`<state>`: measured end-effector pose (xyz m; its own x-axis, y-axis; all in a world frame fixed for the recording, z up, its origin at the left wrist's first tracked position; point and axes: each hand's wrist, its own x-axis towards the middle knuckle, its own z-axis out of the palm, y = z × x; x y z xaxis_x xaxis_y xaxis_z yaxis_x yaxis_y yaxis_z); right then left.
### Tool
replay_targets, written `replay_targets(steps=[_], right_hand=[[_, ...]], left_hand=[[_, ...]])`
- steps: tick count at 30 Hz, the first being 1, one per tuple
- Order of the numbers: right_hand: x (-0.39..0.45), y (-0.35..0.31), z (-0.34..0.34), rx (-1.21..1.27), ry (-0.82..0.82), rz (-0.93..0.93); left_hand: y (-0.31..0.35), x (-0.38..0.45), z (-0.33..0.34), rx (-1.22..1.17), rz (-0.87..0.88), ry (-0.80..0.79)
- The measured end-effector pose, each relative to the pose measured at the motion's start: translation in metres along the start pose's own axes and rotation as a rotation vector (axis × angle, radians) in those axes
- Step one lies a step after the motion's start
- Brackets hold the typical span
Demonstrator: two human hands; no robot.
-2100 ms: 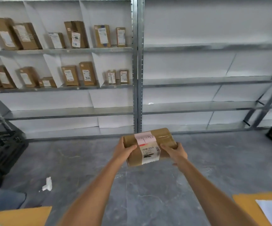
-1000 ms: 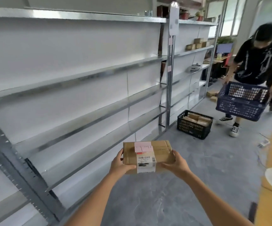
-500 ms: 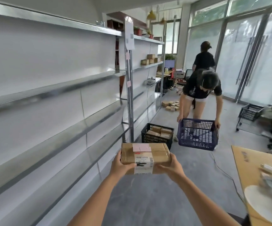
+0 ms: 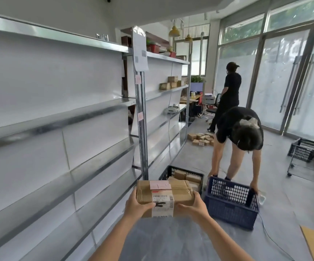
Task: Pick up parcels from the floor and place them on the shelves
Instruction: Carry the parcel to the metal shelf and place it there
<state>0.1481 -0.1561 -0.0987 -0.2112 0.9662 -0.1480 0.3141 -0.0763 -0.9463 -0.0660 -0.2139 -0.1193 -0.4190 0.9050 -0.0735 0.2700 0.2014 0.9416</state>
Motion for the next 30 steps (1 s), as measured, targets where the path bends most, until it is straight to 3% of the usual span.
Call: replay_targets(steps=[16, 22, 30], right_hand=[[0.331, -0.07, -0.012, -0.044, -0.092, -0.042], [0.455, -0.144, 0.01, -0.073, -0.132, -0.172], [0.601, -0.247, 0.053, -0.077, -0.227, -0.396]], left_hand=[[0.08, 0.302, 0.038, 0.047, 0.039, 0.106], [0.136, 0.409, 0.009, 0.049, 0.095, 0.195], [0.2, 0.529, -0.046, 0.102, 0.14, 0.454]])
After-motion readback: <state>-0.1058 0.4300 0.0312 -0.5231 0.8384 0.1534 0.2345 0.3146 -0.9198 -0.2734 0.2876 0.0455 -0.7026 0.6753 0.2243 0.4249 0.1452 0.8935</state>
